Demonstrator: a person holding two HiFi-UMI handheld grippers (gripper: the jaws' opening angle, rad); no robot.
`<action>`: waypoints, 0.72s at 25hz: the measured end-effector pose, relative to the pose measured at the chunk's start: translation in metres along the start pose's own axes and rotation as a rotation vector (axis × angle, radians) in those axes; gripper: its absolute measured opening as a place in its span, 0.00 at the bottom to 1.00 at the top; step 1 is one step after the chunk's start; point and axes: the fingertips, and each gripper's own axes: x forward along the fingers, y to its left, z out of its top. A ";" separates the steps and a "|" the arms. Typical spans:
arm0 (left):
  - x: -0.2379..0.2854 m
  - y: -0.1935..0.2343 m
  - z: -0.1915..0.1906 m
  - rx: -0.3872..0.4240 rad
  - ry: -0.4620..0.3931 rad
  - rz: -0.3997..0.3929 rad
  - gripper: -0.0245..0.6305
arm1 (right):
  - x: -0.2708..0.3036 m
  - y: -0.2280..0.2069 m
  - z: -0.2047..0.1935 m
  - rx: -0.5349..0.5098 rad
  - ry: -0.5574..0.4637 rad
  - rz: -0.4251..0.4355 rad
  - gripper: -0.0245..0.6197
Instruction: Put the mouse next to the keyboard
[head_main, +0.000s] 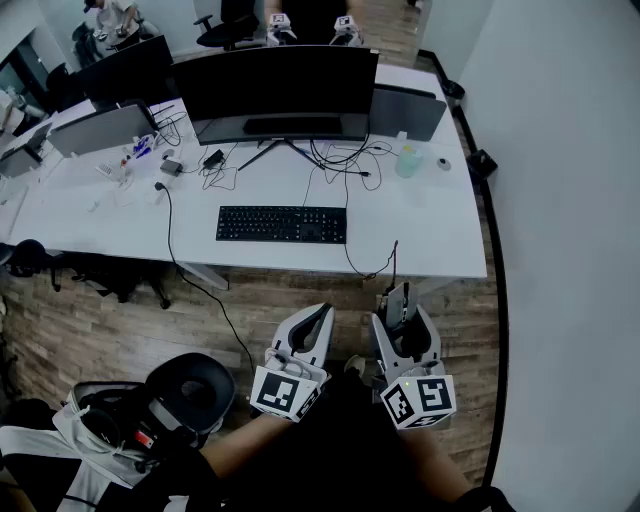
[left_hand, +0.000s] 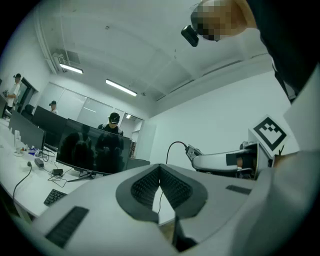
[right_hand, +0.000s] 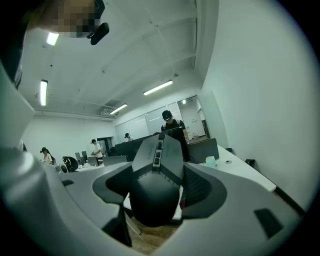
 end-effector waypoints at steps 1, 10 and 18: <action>-0.001 0.002 -0.001 0.000 0.000 0.004 0.04 | -0.001 0.000 -0.002 0.000 0.000 -0.002 0.52; 0.011 0.001 -0.011 -0.018 0.034 0.038 0.04 | -0.008 -0.018 0.002 0.001 0.001 0.024 0.52; 0.045 -0.015 -0.025 0.035 0.070 0.085 0.04 | 0.004 -0.065 -0.008 0.016 0.059 0.051 0.52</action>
